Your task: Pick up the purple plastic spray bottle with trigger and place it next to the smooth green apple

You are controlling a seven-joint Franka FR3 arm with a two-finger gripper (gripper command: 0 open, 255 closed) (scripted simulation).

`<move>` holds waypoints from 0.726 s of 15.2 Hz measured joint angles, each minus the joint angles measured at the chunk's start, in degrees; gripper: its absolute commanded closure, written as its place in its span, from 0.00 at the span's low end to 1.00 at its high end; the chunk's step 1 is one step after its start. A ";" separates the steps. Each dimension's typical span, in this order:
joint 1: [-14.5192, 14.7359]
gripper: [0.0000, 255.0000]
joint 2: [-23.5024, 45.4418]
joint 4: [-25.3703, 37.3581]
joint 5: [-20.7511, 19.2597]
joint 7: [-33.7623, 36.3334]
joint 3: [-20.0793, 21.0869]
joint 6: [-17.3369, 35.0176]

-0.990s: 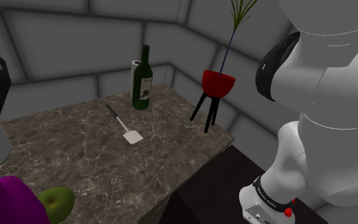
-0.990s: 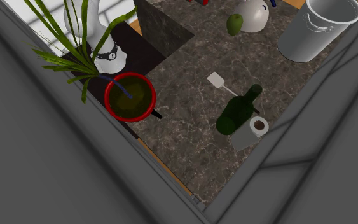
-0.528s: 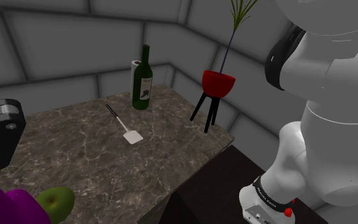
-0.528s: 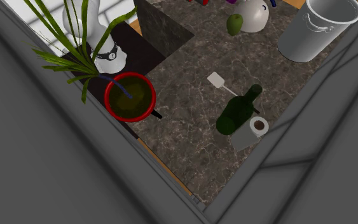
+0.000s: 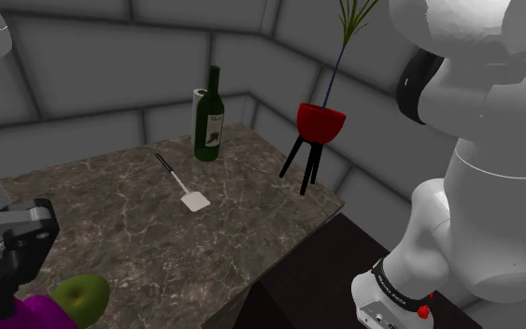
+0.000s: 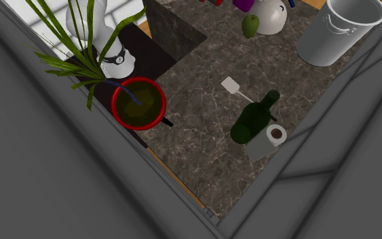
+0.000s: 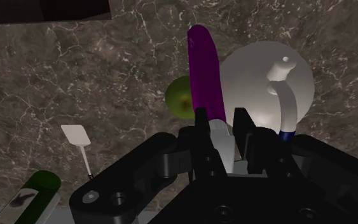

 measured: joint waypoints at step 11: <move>-2.02 1.00 -1.24 -10.54 0.33 1.17 -0.11 9.18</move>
